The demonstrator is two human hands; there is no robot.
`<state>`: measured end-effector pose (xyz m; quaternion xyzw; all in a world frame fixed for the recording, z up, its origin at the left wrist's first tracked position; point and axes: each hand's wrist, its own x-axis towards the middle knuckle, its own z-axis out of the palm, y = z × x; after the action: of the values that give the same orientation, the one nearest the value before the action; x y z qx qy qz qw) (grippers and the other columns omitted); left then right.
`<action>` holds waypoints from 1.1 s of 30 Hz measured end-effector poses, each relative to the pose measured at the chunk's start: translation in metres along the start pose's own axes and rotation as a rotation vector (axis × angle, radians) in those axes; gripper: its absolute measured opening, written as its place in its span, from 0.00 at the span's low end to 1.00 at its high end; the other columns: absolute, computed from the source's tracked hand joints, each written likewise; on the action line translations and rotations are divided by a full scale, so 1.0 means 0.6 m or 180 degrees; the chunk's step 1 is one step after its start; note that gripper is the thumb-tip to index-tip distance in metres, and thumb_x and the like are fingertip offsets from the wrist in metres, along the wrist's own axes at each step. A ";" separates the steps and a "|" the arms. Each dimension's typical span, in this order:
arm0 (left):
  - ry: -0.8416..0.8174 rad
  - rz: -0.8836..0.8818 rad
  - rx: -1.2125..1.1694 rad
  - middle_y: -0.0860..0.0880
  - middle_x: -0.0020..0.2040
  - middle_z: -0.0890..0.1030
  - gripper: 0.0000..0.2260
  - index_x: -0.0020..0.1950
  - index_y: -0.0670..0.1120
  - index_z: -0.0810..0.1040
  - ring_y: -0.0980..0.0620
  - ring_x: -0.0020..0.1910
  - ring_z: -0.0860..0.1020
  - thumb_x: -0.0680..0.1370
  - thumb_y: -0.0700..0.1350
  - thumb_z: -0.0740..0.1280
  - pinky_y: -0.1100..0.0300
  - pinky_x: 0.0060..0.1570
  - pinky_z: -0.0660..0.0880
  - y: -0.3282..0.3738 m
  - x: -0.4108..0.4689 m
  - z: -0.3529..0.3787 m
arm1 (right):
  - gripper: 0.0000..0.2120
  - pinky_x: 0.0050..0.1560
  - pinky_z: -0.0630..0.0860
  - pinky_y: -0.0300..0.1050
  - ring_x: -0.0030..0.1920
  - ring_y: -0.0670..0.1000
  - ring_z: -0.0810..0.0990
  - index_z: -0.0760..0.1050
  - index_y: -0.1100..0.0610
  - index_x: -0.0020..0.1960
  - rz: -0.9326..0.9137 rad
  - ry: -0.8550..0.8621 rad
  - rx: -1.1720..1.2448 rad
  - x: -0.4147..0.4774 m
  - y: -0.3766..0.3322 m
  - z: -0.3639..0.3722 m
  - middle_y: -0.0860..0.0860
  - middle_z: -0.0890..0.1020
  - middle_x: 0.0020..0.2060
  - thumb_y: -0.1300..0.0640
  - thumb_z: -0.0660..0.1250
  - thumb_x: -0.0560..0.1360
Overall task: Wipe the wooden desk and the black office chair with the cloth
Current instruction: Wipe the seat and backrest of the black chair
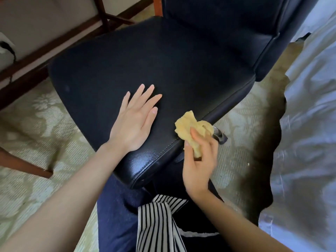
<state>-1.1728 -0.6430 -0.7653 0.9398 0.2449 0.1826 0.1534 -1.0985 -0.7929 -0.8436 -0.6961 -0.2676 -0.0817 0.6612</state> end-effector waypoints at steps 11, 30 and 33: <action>0.0029 0.0007 0.0009 0.50 0.77 0.60 0.23 0.74 0.47 0.66 0.52 0.77 0.50 0.82 0.50 0.47 0.54 0.75 0.42 -0.011 -0.003 -0.003 | 0.09 0.63 0.73 0.49 0.52 0.51 0.72 0.84 0.48 0.50 -0.3143 -0.1772 -0.0016 -0.057 0.023 -0.008 0.48 0.74 0.54 0.60 0.68 0.76; -0.0039 0.0019 -0.0114 0.58 0.74 0.58 0.26 0.76 0.51 0.60 0.61 0.76 0.46 0.80 0.57 0.45 0.61 0.74 0.41 -0.030 -0.004 -0.001 | 0.07 0.64 0.68 0.49 0.57 0.58 0.70 0.71 0.55 0.55 -0.2627 -0.1593 -0.0901 0.163 0.134 -0.082 0.55 0.71 0.59 0.59 0.58 0.79; -0.0048 0.0029 -0.0102 0.58 0.74 0.58 0.26 0.76 0.51 0.59 0.61 0.76 0.46 0.80 0.57 0.46 0.63 0.74 0.40 -0.029 -0.003 -0.002 | 0.12 0.66 0.64 0.40 0.62 0.52 0.69 0.69 0.55 0.59 -0.1589 -0.0971 -0.0812 0.181 0.137 -0.066 0.53 0.73 0.60 0.62 0.58 0.76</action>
<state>-1.1819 -0.6292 -0.7716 0.9396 0.2365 0.1801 0.1694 -0.9579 -0.8008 -0.8602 -0.6905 -0.5137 -0.1690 0.4804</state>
